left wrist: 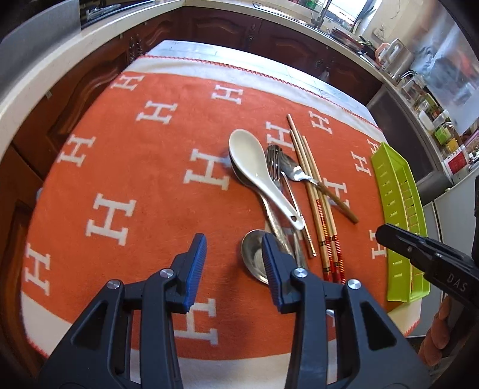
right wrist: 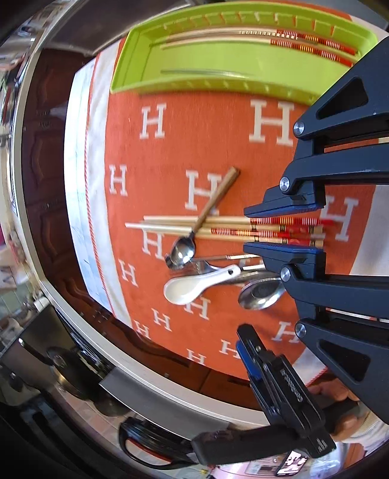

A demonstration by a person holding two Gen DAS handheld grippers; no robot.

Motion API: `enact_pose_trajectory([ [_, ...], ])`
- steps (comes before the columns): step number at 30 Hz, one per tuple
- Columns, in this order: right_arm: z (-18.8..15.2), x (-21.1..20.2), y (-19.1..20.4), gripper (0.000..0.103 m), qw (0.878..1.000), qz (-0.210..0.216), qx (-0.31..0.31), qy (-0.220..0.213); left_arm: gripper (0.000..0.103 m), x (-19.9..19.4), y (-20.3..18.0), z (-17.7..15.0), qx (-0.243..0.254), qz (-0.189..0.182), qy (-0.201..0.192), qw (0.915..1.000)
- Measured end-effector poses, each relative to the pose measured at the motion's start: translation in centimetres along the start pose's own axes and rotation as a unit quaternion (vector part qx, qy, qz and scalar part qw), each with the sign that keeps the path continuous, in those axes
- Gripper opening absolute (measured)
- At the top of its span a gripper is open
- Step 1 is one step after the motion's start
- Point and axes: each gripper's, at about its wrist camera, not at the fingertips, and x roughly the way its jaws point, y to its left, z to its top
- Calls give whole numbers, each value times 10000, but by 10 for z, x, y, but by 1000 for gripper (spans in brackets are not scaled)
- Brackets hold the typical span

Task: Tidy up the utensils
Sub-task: 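Move both open tools back over the remaining utensils, then grasp a wooden-handled steel spoon with the right tool while the left tool grasps a steel spoon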

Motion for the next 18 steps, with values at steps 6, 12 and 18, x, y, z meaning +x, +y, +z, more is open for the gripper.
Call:
enact_pose_trajectory([
  [6, -5, 18, 8, 16, 9997, 92, -102, 204, 35, 25, 3, -12, 148, -301, -84, 9994],
  [12, -10, 29, 12, 16, 9992, 160, -183, 312, 35, 34, 2, -15, 338, -469, -491, 9971],
  [18, -12, 34, 11, 17, 9991, 200, -120, 351, 35, 35, 0, -22, 519, -629, -761, 9938],
])
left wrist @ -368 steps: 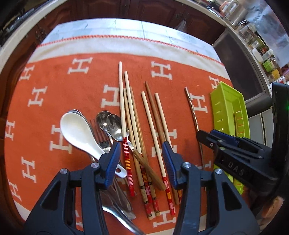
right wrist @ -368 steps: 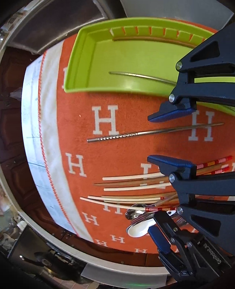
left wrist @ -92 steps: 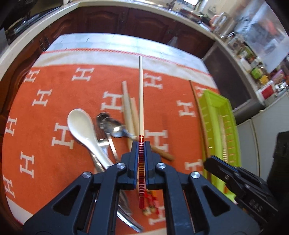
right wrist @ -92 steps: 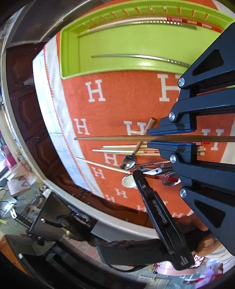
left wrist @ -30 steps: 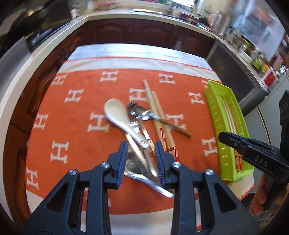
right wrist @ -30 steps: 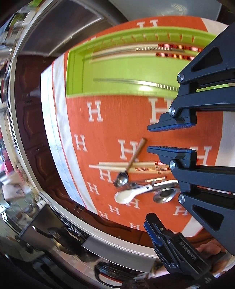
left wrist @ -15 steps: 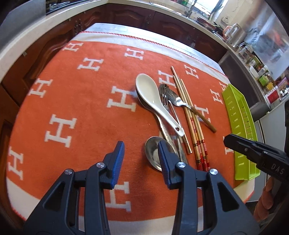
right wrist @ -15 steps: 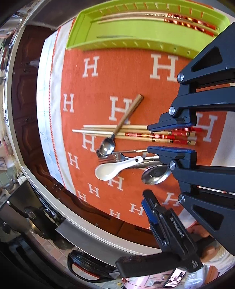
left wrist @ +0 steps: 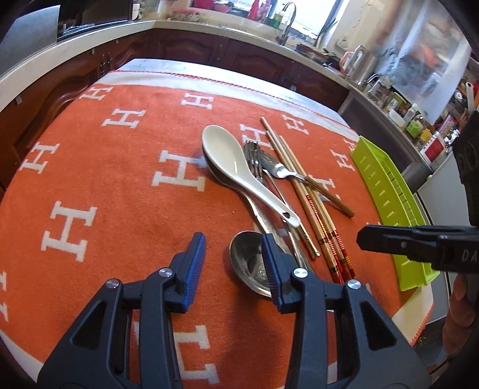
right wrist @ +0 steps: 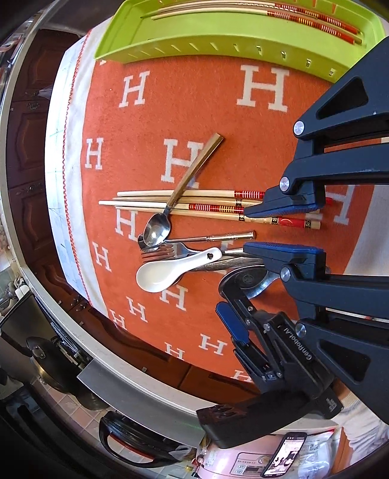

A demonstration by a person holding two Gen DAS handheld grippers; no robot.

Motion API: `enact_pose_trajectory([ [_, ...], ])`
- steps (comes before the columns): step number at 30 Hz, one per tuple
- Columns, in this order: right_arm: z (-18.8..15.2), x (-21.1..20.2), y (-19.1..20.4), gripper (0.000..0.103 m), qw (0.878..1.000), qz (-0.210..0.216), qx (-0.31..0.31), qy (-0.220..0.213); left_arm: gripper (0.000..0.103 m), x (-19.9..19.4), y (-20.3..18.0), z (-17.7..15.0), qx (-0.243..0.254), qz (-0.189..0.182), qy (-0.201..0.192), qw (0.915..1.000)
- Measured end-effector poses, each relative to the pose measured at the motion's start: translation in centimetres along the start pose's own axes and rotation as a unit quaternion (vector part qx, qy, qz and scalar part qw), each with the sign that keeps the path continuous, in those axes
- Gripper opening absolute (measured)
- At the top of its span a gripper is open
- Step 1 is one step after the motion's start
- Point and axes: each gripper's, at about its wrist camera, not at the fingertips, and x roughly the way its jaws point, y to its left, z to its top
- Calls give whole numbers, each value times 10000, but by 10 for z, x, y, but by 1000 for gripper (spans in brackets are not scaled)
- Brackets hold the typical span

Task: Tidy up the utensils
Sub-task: 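Grasp a wooden-handled steel spoon with the right tool while the left tool grasps a steel spoon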

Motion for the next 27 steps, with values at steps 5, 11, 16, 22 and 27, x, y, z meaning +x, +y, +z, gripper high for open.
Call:
enact_pose_trajectory([
  [5, 3, 2, 0, 16, 10000, 33, -37, -38, 35, 2, -6, -3, 149, -64, -2, 9999],
  [11, 23, 1, 6, 17, 9988, -135, -372, -279, 35, 4, -12, -6, 315, -207, 22, 9993],
  [16, 50, 11, 11, 42, 9931, -626, -867, -480, 35, 6, -3, -4, 48, -451, 58, 9990],
  [22, 68, 42, 15, 41, 9845, -963, -1448, -224, 34, 9, -2, -3, 14, -539, 81, 9985],
  [27, 66, 56, 14, 15, 9793, -1151, -1663, -48, 30, 12, -2, -3, -38, -607, 92, 9981],
])
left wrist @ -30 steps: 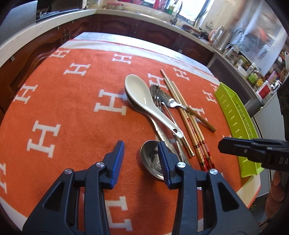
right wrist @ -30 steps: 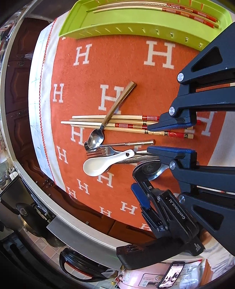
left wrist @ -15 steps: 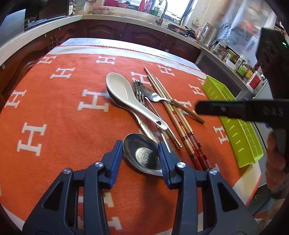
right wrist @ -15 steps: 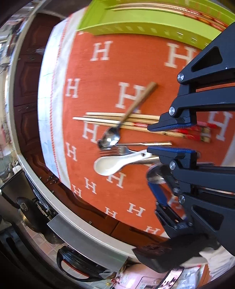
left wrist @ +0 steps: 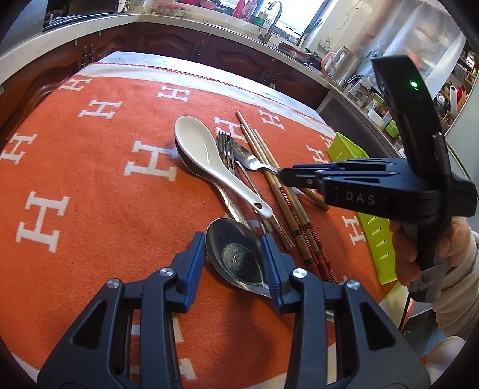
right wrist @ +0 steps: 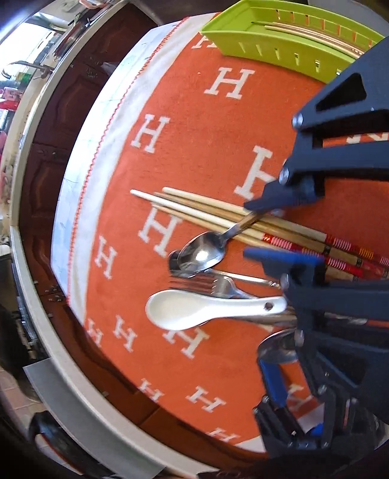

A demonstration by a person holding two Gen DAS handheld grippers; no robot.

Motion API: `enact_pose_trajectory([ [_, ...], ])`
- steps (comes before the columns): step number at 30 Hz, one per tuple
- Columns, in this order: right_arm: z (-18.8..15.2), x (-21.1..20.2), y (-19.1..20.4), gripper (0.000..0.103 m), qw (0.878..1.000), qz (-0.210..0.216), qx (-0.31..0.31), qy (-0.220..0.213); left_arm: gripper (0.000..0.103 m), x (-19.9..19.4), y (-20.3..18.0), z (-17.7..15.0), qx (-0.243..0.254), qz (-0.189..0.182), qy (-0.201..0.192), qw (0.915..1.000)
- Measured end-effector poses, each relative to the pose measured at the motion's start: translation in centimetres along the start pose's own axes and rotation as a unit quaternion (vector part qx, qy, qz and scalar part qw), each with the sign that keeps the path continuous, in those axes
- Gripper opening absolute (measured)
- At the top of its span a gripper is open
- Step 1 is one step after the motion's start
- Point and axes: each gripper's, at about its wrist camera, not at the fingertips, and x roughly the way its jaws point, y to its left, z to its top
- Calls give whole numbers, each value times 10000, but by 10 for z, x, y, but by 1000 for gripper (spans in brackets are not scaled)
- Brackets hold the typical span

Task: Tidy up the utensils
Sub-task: 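Grasp a wooden-handled steel spoon with the right tool while the left tool grasps a steel spoon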

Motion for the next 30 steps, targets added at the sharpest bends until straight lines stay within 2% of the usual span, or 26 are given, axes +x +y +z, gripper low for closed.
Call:
enact_pose_trajectory([
  [1, -1, 1, 0, 7, 10000, 24, 7, 5, 27, 0, 0, 0, -12, -13, 14, 10000],
  [3, -4, 0, -3, 4, 9999, 119, 58, 53, 17, 1, 2, -1, -62, -91, 73, 9999],
  [4, -5, 1, -1, 3, 9999, 110, 44, 65, 16, 2, 2, -1, -92, -132, 101, 9998],
  [9, -17, 3, 3, 1, 9996, 184, -64, 220, 16, 5, -1, 0, -57, -146, 131, 9998],
  [14, -17, -5, 3, 1, 9996, 271, 3, 87, 16, 7, -2, 1, -48, -123, 166, 9998],
  [18, -7, -6, -9, 10, 9991, 355, 210, -2, 16, 8, -6, 1, 94, -21, 179, 9998],
  [21, -2, 1, -11, 27, 9993, 339, 126, 41, 16, 9, -6, 2, 148, -8, 215, 9997],
  [24, -2, 10, -11, 29, 9993, 365, 17, 90, 16, 11, -6, 5, 161, -18, 285, 9995],
  [26, -1, 15, -12, 26, 9986, 524, -7, 89, 16, 11, -7, 6, 191, 7, 329, 9993],
  [28, 0, 17, -13, 12, 9978, 643, 68, 124, 11, 12, -10, 8, 269, 124, 358, 9989],
  [29, 1, 17, -13, 12, 9980, 607, 69, 134, 6, 13, -12, 8, 315, 299, 346, 9985],
  [30, 1, 16, -13, 11, 9983, 568, 53, 144, 6, 13, -13, 8, 316, 326, 355, 9983],
])
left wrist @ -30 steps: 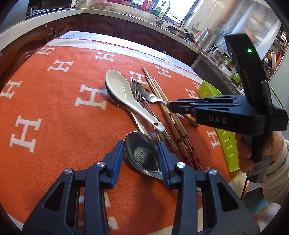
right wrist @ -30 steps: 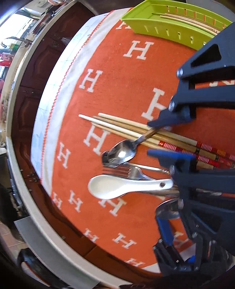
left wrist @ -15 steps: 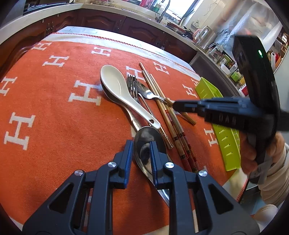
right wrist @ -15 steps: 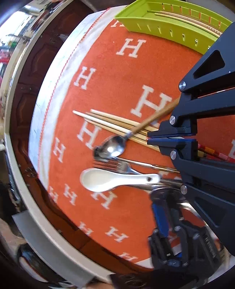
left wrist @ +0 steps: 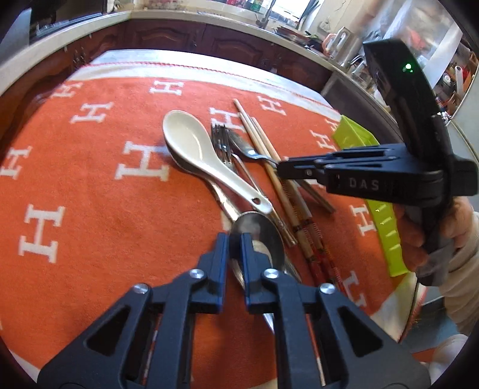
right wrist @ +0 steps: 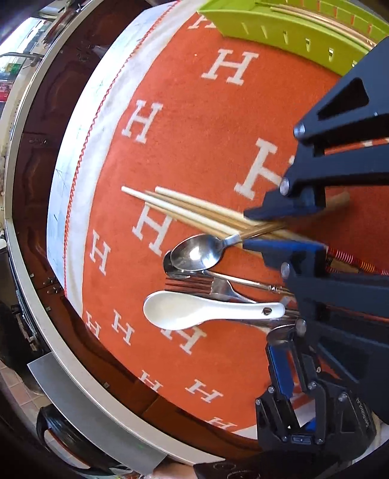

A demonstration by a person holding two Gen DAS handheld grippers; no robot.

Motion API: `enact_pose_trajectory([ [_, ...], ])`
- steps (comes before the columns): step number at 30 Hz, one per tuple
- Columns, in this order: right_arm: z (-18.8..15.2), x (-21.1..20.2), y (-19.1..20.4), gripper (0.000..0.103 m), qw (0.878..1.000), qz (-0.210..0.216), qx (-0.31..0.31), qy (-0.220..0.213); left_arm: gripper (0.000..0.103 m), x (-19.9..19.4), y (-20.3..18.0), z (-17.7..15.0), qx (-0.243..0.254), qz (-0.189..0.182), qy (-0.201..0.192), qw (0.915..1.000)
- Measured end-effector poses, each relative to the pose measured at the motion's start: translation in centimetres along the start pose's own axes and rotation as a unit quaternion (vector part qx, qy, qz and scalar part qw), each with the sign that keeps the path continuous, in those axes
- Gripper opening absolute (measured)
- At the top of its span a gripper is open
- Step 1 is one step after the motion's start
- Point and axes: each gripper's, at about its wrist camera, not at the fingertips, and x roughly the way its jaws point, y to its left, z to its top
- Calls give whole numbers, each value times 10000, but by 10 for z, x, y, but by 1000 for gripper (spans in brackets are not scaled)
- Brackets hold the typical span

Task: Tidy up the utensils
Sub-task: 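Grasp a wooden-handled steel spoon with the right tool while the left tool grasps a steel spoon, then carry both spoons over the green tray and open both tools to drop them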

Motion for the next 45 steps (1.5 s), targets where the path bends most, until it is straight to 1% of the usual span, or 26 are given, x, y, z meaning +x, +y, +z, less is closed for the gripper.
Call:
enact_pose_trajectory([
  [3, -4, -3, 4, 9, 9999, -145, -68, -28, 4, 1, 1, 1, -151, 5, 19, 9999],
  [4, -5, -5, 5, 7, 9998, -162, -74, -46, 3, 0, 1, 1, -186, -1, 18, 9998],
  [7, -10, -15, 5, 7, 9998, -130, 48, -136, 0, -4, 1, 3, -245, -57, 8, 9997],
  [12, -19, -40, -2, 6, 9986, 29, 339, -394, 0, -14, -6, 3, -144, -89, 11, 9999],
  [18, -35, -64, -12, 6, 9950, 217, 769, -604, 0, -21, -8, 2, -246, -225, 50, 9994],
  [23, -55, -83, -22, 6, 9903, 366, 1110, -753, 0, -36, -14, 9, -261, -347, -37, 9990],
  [26, -69, -92, -31, 6, 9863, 439, 1357, -833, 0, -48, -22, 16, -274, -486, -90, 9984],
  [29, -82, -102, -44, 6, 9806, 511, 1646, -933, 0, -59, -38, 26, -140, -562, -189, 9981],
  [33, -100, -125, -64, 6, 9701, 554, 2055, -1166, 0, -67, -69, 47, 35, -743, -258, 9969],
  [35, -107, -139, -75, 6, 9646, 531, 2219, -1323, 0, -67, -91, 61, 152, -849, -300, 9958],
  [37, -113, -156, -87, 6, 9572, 478, 2414, -1522, 0, -64, -118, 76, 308, -875, -328, 9951],
  [39, -124, -178, -102, 6, 9458, 354, 2679, -1802, 0, -57, -142, 89, 420, -883, -299, 9948],
  [40, -127, -185, -107, 6, 9420, 285, 2761, -1887, 0, -51, -156, 95, 471, -877, -265, 9947],
  [41, -132, -194, -115, 6, 9365, 140, 2879, -1998, 0, -45, -168, 100, 535, -896, -234, 9943],
  [43, -141, -204, -128, 6, 9262, -100, 3109, -2133, 0, -31, -191, 107, 687, -926, -150, 9932],
  [45, -149, -205, -142, 6, 9169, -340, 3344, -2153, 0, -12, -217, 108, 928, -909, -1, 9915],
])
